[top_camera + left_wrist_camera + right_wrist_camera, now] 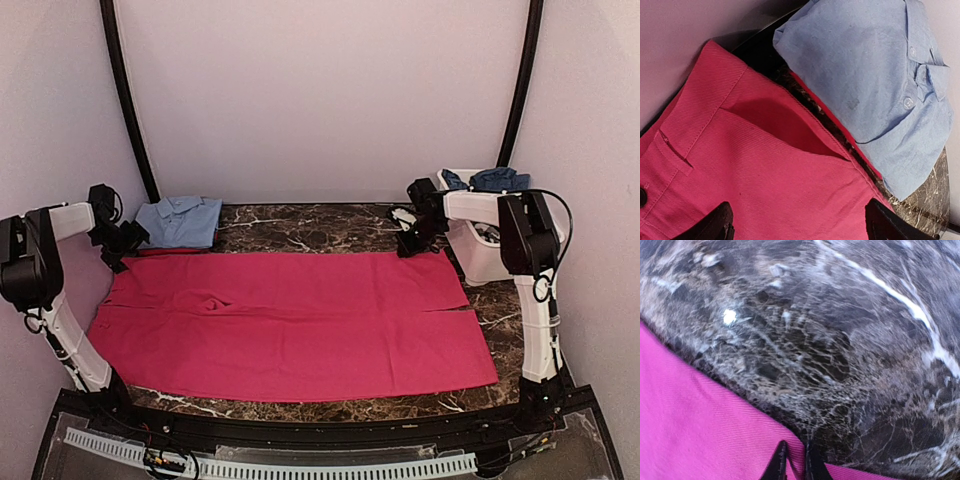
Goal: Fold and stack the mixed laundry pile
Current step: Flatten out the crumpled trousers at the center of the board.
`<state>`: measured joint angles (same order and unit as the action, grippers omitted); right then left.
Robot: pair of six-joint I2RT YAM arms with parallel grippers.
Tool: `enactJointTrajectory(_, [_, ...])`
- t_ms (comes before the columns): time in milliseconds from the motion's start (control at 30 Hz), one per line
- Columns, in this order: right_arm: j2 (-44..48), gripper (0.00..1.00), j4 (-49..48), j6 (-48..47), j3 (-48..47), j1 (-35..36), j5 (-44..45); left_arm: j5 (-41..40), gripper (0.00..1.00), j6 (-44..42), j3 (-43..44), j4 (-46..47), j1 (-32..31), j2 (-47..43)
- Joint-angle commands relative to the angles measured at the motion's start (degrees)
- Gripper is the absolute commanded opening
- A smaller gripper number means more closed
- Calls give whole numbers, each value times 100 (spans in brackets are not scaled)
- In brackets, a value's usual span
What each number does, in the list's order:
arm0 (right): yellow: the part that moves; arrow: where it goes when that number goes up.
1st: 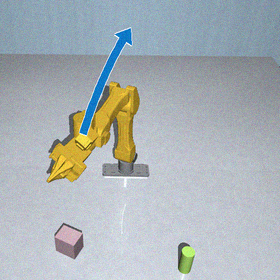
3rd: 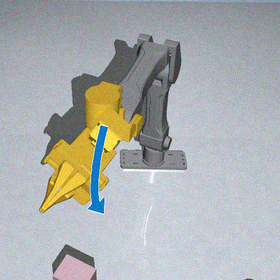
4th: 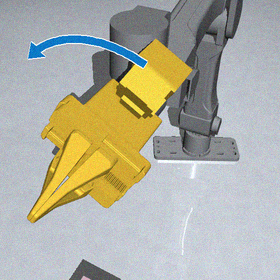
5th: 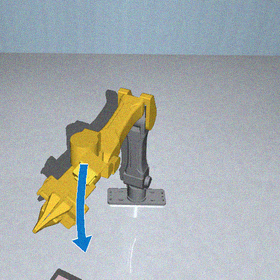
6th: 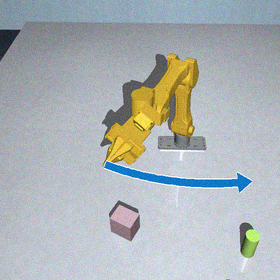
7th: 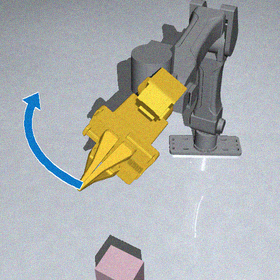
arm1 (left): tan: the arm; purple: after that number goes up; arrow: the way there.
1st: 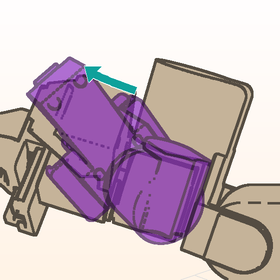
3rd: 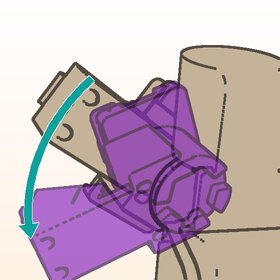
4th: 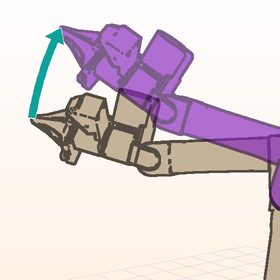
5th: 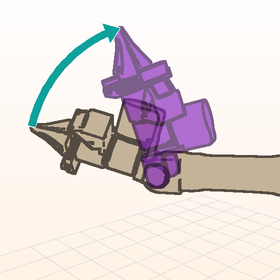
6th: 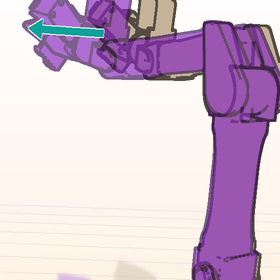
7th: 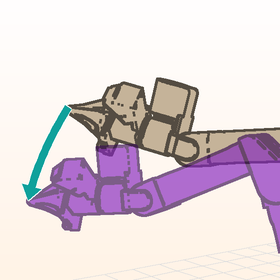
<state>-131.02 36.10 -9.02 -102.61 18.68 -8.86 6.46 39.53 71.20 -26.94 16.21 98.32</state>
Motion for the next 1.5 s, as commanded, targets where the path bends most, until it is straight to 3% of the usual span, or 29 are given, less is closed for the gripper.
enactJointTrajectory(0, [5,0,23,-97,193,-31,93,-8,91,45,175,-201,115,135])
enactJointTrajectory(333, [401,0,-156,27,380,-19,119,-162,89,10,543,-306,279,532])
enactJointTrajectory(500, [617,1,-70,237,329,25,366,162,85,-183,459,-491,238,195])
enactJointTrajectory(567, [901,40,-56,320,386,85,245,276,85,-269,208,-554,108,-213])
enactJointTrajectory(600, [1121,53,-116,332,456,130,174,281,85,-265,99,-625,13,-585])
enactJointTrajectory(667, [1578,66,-198,356,598,256,115,341,86,-114,-394,-714,-57,-1240])
enactJointTrajectory(733, [1881,71,-22,361,580,393,125,353,88,143,-1076,-814,-98,-1916])
enactJointTrajectory(867, [2558,75,192,448,1079,861,2,48,93,1053,-1821,-1317,-122,-3080])
enactJointTrajectory(1033, [3393,76,309,695,2250,1649,-119,-204,94,2364,-2384,-2377,-213,-3494])
enactJointTrajectory(1233, [4012,75,175,1367,3541,2368,-708,-121,91,2573,-2943,-2305,-286,-2973])
enactJointTrajectory(1467, [3359,73,-373,1562,4140,2416,-992,-66,87,2283,-2815,-1644,-376,-1848])
